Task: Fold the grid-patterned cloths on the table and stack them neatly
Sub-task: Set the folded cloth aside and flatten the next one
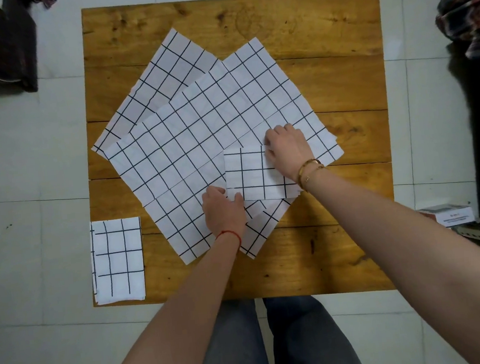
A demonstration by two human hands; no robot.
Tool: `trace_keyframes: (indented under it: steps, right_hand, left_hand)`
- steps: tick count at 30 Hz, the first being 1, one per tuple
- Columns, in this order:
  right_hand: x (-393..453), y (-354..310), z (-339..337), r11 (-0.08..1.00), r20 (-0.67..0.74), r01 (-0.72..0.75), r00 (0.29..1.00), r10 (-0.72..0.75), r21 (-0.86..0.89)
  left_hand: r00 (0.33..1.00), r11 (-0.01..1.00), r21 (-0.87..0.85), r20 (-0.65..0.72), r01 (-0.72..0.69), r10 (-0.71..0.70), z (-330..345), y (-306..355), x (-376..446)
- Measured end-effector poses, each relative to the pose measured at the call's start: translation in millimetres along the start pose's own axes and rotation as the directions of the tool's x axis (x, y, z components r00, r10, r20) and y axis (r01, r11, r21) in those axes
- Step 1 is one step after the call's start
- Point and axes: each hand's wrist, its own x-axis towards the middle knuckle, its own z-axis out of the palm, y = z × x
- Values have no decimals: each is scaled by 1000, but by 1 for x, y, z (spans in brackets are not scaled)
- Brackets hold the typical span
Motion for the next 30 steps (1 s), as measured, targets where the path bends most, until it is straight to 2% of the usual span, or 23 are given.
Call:
trace_keyframes:
  steps: [5,9,13,17,20,23,26,28,30]
  right_hand:
    - [7,2,7,1000,20,7,1000,-7,-3]
    - [8,8,5,998,58,5,998,-8,55]
    - [2,18,2,951,110,-33,994,-1,308]
    - [-13,24,-11,756,187,-225,973,138,614]
    - [-28,25,-19,541,303,-367,930,207,757]
    - [-45,18,-25,280,389,-443,892,230,852]
    - [-61,7,-24,73,435,-465,865,250,882]
    - [-68,3,-16,10,469,-489,841,269,872]
    - [-73,-2,-11,-5,494,-515,819,291,857]
  left_hand:
    - [1000,995,101,-6,10,-9,6,3,7]
    - [1000,993,115,-8,-2,3,10,4,9]
    - [1000,1000,-16,-6,-21,21,5,3,7]
    - [1000,966,-256,14,-17,22,-10,2,3]
    - [985,897,-433,175,85,-9,-19,-1,5]
    - [944,821,-531,330,211,-30,-22,-1,6]
    - [911,760,-582,410,291,-35,-23,7,3]
    - [903,739,-588,425,329,-65,-27,15,-4]
    - [914,744,-584,397,324,-87,-27,14,-6]
